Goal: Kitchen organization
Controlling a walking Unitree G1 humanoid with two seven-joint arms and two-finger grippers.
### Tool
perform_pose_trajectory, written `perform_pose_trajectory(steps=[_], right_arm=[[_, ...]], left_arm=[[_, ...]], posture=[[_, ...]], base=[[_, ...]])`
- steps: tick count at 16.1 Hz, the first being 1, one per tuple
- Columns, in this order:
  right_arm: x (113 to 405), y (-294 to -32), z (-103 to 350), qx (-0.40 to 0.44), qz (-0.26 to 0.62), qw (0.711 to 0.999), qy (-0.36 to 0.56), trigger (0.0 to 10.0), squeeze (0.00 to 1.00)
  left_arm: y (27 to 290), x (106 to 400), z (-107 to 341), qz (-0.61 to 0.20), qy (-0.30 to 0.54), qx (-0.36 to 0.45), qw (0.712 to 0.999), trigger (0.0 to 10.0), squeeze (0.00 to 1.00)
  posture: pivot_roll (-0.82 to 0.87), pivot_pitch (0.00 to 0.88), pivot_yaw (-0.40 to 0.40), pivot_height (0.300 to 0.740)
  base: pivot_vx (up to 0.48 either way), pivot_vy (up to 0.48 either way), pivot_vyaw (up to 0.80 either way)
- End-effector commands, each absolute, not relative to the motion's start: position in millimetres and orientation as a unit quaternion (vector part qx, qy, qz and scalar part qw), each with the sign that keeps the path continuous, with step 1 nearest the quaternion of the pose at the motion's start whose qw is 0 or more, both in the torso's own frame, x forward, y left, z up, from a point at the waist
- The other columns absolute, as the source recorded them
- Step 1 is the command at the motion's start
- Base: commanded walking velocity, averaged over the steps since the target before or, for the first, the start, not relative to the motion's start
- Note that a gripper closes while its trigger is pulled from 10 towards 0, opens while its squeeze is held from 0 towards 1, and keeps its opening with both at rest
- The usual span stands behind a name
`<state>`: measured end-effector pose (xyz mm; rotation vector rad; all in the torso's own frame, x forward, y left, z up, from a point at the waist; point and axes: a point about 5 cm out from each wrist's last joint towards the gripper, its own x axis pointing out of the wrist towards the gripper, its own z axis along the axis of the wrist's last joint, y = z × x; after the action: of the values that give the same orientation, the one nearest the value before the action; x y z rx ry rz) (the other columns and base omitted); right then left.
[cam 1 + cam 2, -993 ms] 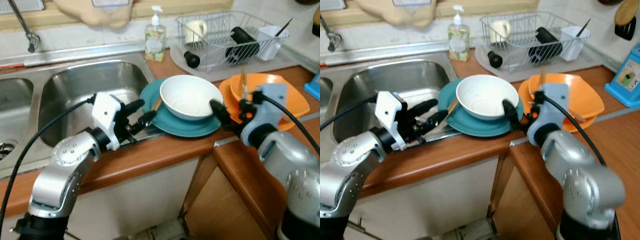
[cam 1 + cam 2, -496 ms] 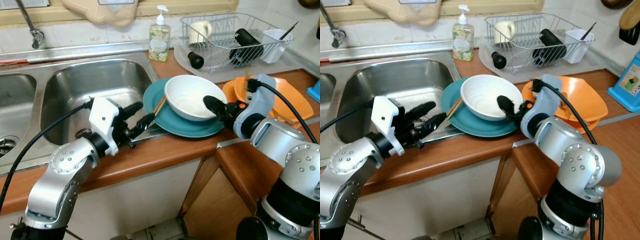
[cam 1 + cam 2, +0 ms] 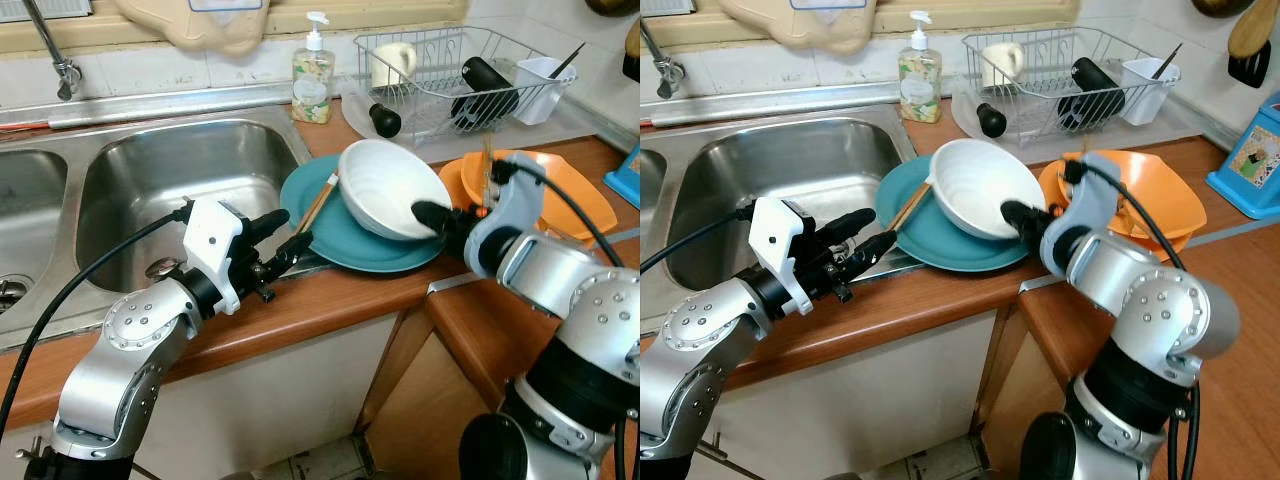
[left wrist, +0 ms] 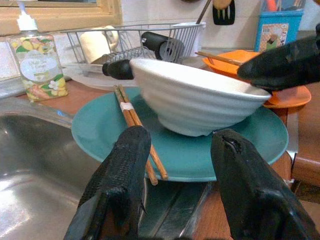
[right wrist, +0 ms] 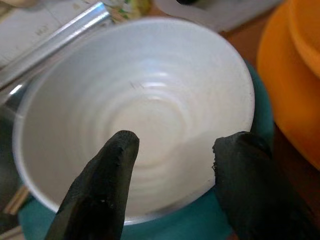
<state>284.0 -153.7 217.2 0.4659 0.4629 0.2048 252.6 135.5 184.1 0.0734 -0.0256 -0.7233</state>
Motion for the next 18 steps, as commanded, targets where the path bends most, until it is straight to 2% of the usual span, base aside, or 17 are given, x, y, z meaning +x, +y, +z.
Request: perform_pose_trajectory(steps=[1, 3, 4, 5, 10, 11, 12, 13, 17, 18], right_arm=[[284.8, -153.8, 221.9, 0.220, 0.104, 0.945, 0.219, 10.0, 0.00], [286.3, -154.7, 227.9, 0.209, 0.112, 0.950, 0.205, 10.0, 0.00], [286.7, -156.9, 229.2, 0.209, 0.109, 0.950, 0.203, 10.0, 1.00], [286.6, -159.2, 230.9, 0.212, 0.107, 0.951, 0.199, 10.0, 1.00], [284.0, -171.3, 227.5, 0.205, 0.079, 0.949, 0.225, 10.0, 1.00], [283.3, -171.3, 224.3, 0.205, 0.078, 0.948, 0.231, 10.0, 0.25], [283.2, -169.8, 222.2, 0.209, 0.080, 0.946, 0.235, 10.0, 0.18], [283.4, -166.2, 218.3, 0.219, 0.084, 0.941, 0.242, 10.0, 0.00], [287.3, -159.5, 211.1, 0.243, 0.092, 0.930, 0.262, 10.0, 0.00], [289.2, -158.8, 208.1, 0.249, 0.089, 0.926, 0.269, 7.9, 0.00]], left_arm=[[132.6, 251.8, 189.4, -0.358, -0.020, 0.045, 0.933, 10.0, 0.00], [132.3, 252.1, 189.8, -0.358, -0.020, 0.046, 0.932, 10.0, 0.00], [131.6, 252.1, 189.8, -0.361, -0.020, 0.046, 0.931, 10.0, 0.00], [131.2, 252.3, 189.9, -0.362, -0.019, 0.046, 0.931, 10.0, 0.00], [128.1, 252.9, 189.2, -0.375, -0.015, 0.051, 0.926, 10.0, 0.00], [127.5, 252.1, 189.2, -0.377, -0.016, 0.049, 0.925, 10.0, 0.00], [126.8, 251.2, 189.5, -0.381, -0.016, 0.048, 0.923, 10.0, 0.00], [125.8, 249.3, 190.3, -0.389, -0.018, 0.046, 0.920, 10.0, 0.00], [126.6, 245.8, 191.5, -0.393, -0.018, 0.046, 0.918, 10.0, 0.00], [127.0, 244.3, 191.7, -0.394, -0.018, 0.046, 0.918, 10.0, 0.00]], posture=[[-0.11, 0.000, -0.034, 0.740], [-0.11, 0.000, -0.030, 0.740], [-0.12, 0.000, -0.025, 0.740], [-0.12, 0.000, -0.022, 0.740], [-0.13, 0.000, -0.012, 0.740], [-0.13, 0.000, -0.012, 0.740], [-0.12, 0.000, -0.012, 0.740], [-0.12, 0.000, -0.016, 0.740], [-0.10, 0.000, -0.029, 0.740], [-0.09, 0.000, -0.032, 0.740]], base=[[0.000, 0.000, 0.00], [0.000, 0.000, 0.00], [0.000, 0.000, 0.00], [0.000, 0.000, 0.00], [0.000, 0.000, 0.00], [0.000, 0.000, 0.00], [0.000, 0.000, 0.00], [0.000, 0.000, 0.00], [0.000, 0.000, 0.00], [0.000, 0.000, 0.00]])
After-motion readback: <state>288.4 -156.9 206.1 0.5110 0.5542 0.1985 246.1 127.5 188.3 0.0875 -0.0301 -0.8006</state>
